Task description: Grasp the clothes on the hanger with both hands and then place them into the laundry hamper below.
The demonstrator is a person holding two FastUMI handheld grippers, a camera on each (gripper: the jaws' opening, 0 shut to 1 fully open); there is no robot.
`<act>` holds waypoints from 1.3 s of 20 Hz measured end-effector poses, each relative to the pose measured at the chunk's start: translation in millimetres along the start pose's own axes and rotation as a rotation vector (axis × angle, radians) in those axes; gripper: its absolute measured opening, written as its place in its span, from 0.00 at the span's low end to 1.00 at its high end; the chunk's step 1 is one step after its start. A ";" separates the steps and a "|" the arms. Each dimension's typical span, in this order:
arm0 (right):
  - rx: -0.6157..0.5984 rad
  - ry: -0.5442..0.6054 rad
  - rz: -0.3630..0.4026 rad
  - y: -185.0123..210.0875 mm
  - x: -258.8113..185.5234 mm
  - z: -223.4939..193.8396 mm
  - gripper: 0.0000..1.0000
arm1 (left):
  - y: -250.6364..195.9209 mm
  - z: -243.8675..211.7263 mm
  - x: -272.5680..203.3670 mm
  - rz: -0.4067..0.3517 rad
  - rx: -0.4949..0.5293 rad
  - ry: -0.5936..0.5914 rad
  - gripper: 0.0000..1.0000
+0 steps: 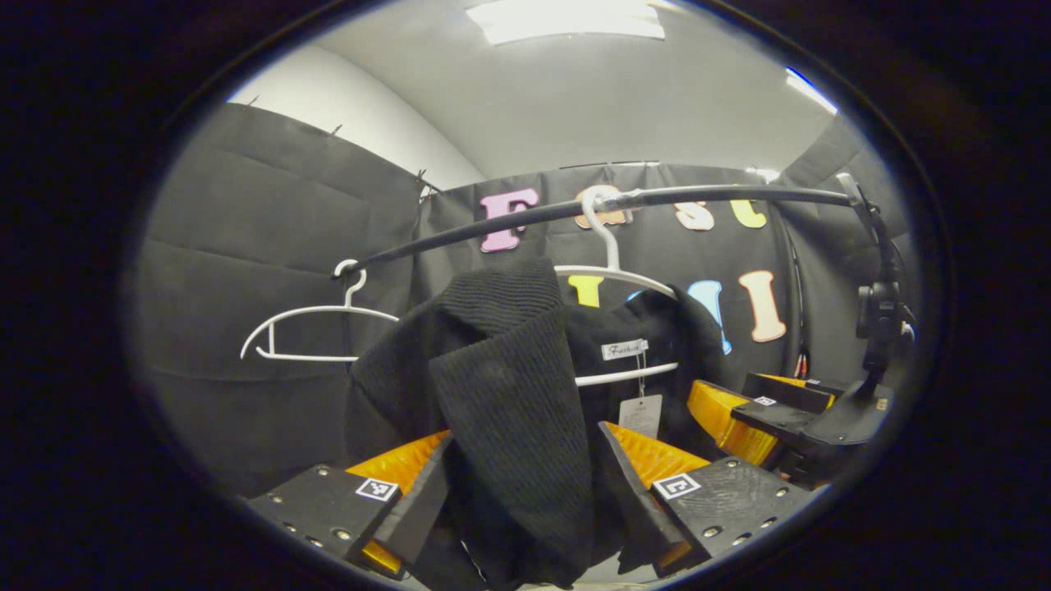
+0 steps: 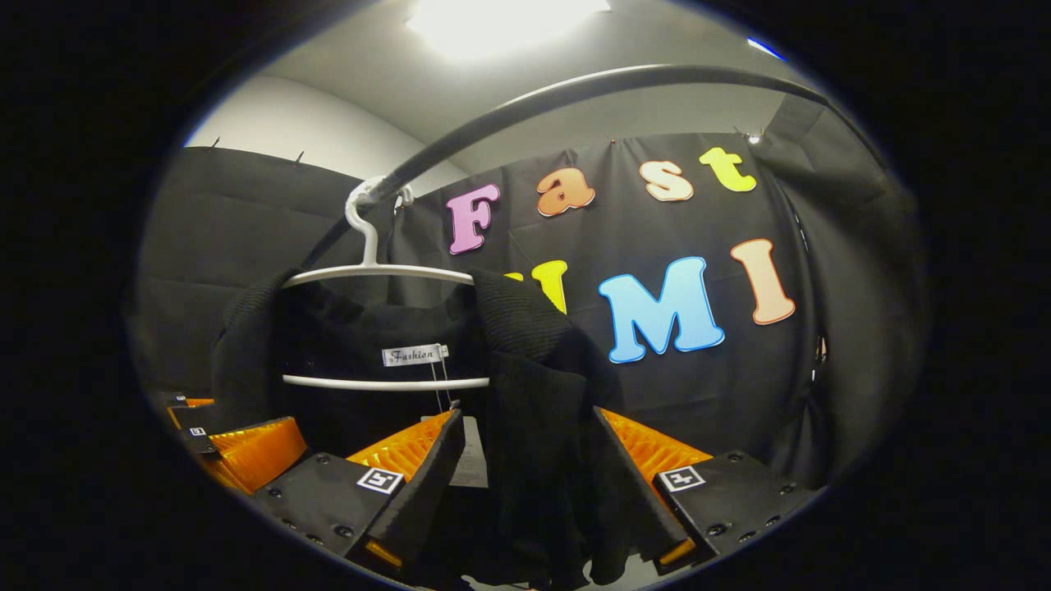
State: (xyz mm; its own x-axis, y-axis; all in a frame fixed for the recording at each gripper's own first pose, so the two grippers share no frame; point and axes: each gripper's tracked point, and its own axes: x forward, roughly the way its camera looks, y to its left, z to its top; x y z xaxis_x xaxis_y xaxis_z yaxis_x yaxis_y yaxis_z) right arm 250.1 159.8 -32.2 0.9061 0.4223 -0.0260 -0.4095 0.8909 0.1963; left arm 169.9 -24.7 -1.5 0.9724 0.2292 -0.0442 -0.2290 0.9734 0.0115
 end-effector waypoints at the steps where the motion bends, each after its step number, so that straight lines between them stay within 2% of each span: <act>1: 0.007 0.005 0.008 0.3 10.1 -3.2 0.97 | 2.1 -1.1 7.7 0.014 0.003 0.000 0.96; 7: 0.026 0.074 0.032 11.3 40.5 -24.5 0.97 | 4.1 -2.1 30.2 0.063 0.040 -0.018 0.94; 8: 0.027 0.086 0.029 10.4 45.1 -28.1 0.96 | 8.0 -1.7 33.1 0.079 0.047 -0.022 0.83; 9: 0.026 0.093 0.024 9.9 49.0 -29.9 0.86 | 12.0 -2.2 33.3 0.092 0.049 -0.022 0.72; 10: 0.021 0.096 0.013 7.7 53.1 -31.3 0.86 | 16.0 -2.9 33.1 0.101 0.050 -0.020 0.64; 13: 0.000 0.094 -0.066 -8.9 56.6 -28.9 0.20 | 24.8 -5.2 36.1 0.098 0.037 -0.013 0.39; 14: -0.006 0.091 -0.079 -11.7 57.0 -27.7 0.14 | 22.0 -6.0 38.0 0.070 0.026 -0.010 0.31; 16: 0.023 0.096 -0.037 -3.7 57.6 -26.9 0.03 | 22.6 -8.4 36.1 0.053 0.019 -0.007 0.14; 17: 0.016 0.085 -0.041 -5.0 52.8 -22.8 0.03 | 20.4 -8.7 37.1 0.035 0.018 -0.005 0.06; 19: -0.019 0.039 -0.089 -22.7 44.0 -8.8 0.01 | 20.1 -5.4 37.0 0.017 0.023 -0.016 0.04; 24: -0.082 -0.097 -0.177 -44.5 17.3 26.6 0.01 | 29.8 12.3 21.6 0.023 0.133 -0.057 0.04; 26: -0.117 -0.141 -0.202 -52.7 9.1 42.8 0.00 | 33.8 18.8 15.2 0.020 0.135 -0.061 0.04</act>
State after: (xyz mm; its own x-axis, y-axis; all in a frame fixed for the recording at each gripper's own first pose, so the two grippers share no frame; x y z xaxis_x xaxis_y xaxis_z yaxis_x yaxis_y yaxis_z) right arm 284.4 109.6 -0.8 0.9732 0.2137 0.0849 -0.2208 0.9715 0.0858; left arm 177.7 11.7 17.0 0.9696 0.2440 0.0181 -0.2440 0.9586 0.1467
